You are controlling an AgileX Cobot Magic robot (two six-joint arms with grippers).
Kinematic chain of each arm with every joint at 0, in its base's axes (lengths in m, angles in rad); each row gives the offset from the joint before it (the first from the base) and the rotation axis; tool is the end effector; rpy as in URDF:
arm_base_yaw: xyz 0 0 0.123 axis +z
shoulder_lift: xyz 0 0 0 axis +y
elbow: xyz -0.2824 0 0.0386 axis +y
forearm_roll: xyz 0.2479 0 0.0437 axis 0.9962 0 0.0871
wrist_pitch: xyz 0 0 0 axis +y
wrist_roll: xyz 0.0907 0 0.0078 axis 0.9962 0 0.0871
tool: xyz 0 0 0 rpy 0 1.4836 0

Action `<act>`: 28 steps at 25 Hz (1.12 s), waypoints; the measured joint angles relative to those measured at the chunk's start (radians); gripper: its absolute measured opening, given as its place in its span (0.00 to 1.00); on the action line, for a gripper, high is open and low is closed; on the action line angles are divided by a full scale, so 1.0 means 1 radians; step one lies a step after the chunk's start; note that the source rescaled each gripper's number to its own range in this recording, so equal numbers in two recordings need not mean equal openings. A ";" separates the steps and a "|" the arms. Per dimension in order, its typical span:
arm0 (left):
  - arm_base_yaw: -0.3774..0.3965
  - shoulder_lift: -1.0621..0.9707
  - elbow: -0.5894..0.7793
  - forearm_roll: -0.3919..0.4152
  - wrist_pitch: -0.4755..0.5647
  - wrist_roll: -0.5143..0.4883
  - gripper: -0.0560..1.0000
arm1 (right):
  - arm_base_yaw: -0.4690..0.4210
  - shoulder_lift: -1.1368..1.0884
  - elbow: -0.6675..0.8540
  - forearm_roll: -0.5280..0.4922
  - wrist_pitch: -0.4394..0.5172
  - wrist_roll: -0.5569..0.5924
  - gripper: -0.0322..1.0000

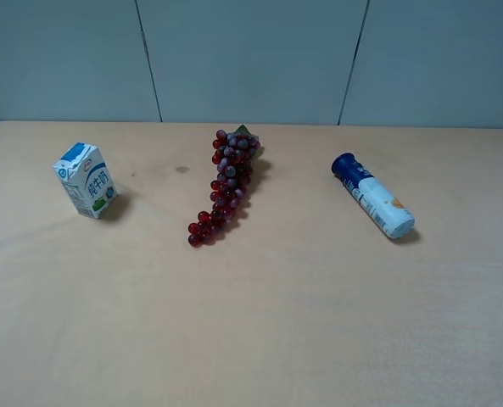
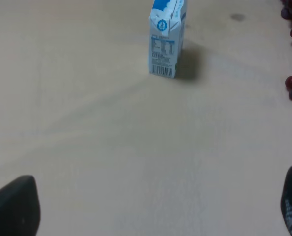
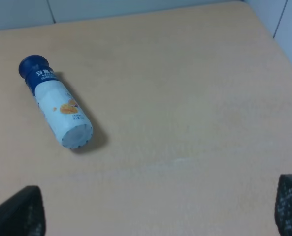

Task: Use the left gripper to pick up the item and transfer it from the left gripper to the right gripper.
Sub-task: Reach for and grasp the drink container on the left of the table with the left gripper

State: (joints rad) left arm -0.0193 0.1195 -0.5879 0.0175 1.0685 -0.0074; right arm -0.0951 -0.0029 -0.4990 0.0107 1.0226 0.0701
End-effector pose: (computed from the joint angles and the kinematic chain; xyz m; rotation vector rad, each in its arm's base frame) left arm 0.0050 0.0013 0.3011 0.0118 2.0835 0.0049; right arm -0.0036 0.0012 0.2800 0.1651 1.9974 -0.0033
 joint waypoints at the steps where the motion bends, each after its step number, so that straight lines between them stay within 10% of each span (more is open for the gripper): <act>1: 0.000 0.031 -0.020 0.000 0.002 0.000 0.98 | 0.000 0.000 0.000 0.000 0.000 0.000 1.00; 28: 0.000 1.132 -0.517 0.000 -0.034 0.077 0.96 | 0.000 0.000 0.000 0.000 0.000 0.000 1.00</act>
State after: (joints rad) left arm -0.0193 1.2514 -1.1051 0.0175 1.0347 0.0700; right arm -0.0951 -0.0029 -0.4990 0.0107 1.0226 0.0701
